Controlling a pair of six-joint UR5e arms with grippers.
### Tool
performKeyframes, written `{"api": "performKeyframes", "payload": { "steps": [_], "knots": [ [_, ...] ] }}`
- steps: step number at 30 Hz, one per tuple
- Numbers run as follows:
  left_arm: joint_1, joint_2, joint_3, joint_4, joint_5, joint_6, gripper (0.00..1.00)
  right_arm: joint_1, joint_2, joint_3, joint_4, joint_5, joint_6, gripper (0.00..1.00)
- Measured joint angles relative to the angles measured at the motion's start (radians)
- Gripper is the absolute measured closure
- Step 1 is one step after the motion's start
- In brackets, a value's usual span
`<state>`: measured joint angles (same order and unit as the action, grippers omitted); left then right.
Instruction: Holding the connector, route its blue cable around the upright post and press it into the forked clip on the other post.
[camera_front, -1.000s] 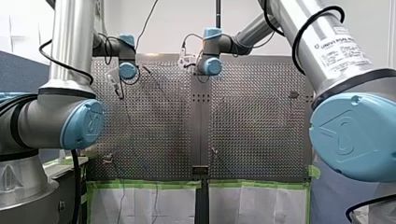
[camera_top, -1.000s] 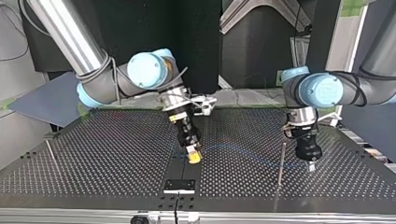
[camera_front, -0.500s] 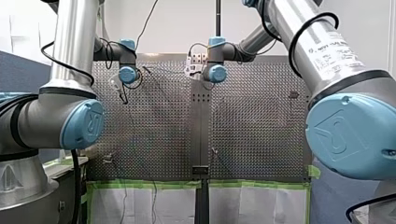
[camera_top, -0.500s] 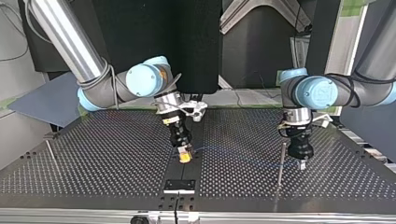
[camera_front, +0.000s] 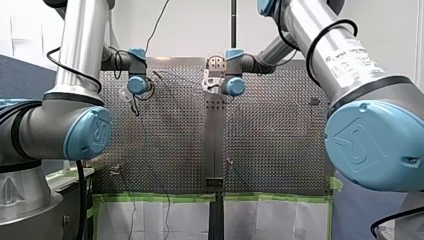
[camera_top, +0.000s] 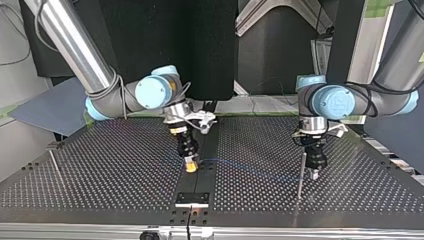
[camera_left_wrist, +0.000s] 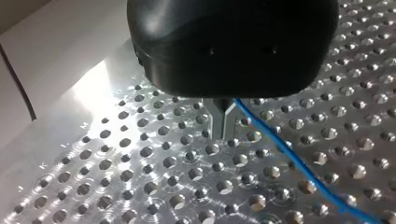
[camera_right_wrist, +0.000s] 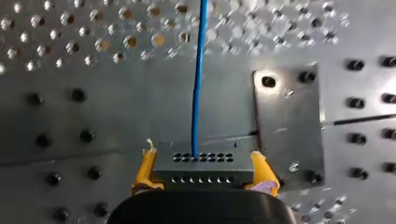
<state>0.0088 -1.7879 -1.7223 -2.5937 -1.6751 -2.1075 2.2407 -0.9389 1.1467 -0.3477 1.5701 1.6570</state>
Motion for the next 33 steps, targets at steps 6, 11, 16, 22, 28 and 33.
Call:
{"api": "performKeyframes", "payload": {
  "steps": [6, 11, 16, 22, 28, 33],
  "knots": [
    [-0.005, -0.001, 0.000, -0.016, -0.012, 0.017, 0.75, -0.007, 0.010, 0.000, 0.022, 0.001, 0.000, 1.00],
    [-0.012, -0.001, 0.000, -0.050, -0.046, 0.056, 0.39, -0.006, 0.012, 0.001, 0.044, 0.001, 0.000, 1.00],
    [-0.020, -0.001, 0.000, -0.064, -0.053, 0.096, 0.25, -0.005, 0.014, 0.004, 0.053, 0.002, 0.000, 1.00],
    [-0.020, -0.006, 0.000, -0.062, -0.030, 0.096, 0.22, -0.008, 0.018, 0.020, 0.052, 0.009, -0.001, 1.00],
    [-0.018, -0.030, 0.001, -0.064, -0.009, 0.079, 0.10, -0.014, 0.043, 0.046, 0.071, 0.048, -0.008, 1.00],
    [-0.017, -0.034, 0.001, -0.065, -0.010, 0.064, 0.00, -0.033, 0.050, 0.094, 0.043, 0.092, -0.003, 1.00]
  ]
}}
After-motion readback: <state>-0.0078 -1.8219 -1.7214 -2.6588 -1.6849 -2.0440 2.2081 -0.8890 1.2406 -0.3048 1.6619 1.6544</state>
